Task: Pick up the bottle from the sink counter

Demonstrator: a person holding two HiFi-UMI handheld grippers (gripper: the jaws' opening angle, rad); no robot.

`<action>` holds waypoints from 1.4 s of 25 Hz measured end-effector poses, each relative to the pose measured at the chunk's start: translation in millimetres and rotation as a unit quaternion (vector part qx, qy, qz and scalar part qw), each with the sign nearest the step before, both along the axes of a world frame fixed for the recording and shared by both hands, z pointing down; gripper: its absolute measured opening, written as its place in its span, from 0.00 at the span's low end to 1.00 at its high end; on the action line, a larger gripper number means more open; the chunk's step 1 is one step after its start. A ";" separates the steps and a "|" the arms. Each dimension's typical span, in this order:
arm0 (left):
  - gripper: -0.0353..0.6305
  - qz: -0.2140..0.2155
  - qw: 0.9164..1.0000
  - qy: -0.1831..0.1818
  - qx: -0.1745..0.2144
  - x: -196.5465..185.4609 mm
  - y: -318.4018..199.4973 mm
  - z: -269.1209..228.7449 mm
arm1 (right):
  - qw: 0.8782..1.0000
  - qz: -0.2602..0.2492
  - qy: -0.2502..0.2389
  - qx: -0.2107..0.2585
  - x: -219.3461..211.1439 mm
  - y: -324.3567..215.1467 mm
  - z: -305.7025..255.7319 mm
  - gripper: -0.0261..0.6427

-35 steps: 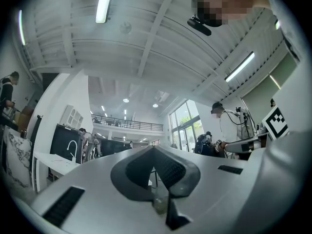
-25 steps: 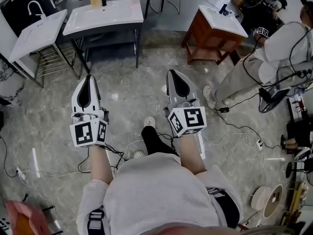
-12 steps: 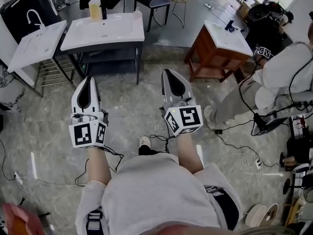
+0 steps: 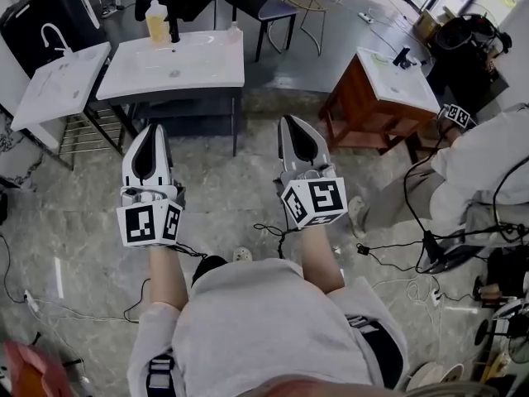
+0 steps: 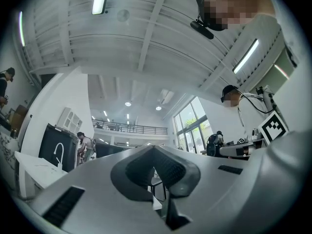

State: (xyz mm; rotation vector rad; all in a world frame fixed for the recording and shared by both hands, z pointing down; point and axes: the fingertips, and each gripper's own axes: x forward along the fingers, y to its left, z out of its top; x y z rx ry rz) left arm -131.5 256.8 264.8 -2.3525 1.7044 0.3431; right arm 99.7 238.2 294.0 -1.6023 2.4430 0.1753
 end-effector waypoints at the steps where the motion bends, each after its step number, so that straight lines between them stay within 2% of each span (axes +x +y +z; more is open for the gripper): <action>1: 0.06 0.002 1.000 -0.002 -0.001 2.8 -6.1 0.6 | 1.000 -0.001 -0.002 -0.001 1.6 -7.2 1.7 0.06; 8: 0.06 0.000 1.000 -0.005 -0.010 6.7 -50.1 11.6 | 1.000 -0.006 -0.003 -0.013 3.9 -49.7 18.9 0.06; 14: 0.06 0.010 1.000 -0.003 -0.011 6.9 -108.9 17.1 | 1.000 0.004 0.002 -0.014 5.2 -103.4 22.7 0.06; 27: 0.06 0.052 0.998 -0.003 -0.025 -32.6 -303.0 12.1 | 0.999 0.045 0.000 -0.020 -34.0 -283.1 11.1 0.06; 35: 0.06 0.075 0.997 -0.008 -0.021 -55.9 -398.3 6.5 | 0.998 0.068 -0.004 -0.015 -56.9 -369.0 4.8 0.06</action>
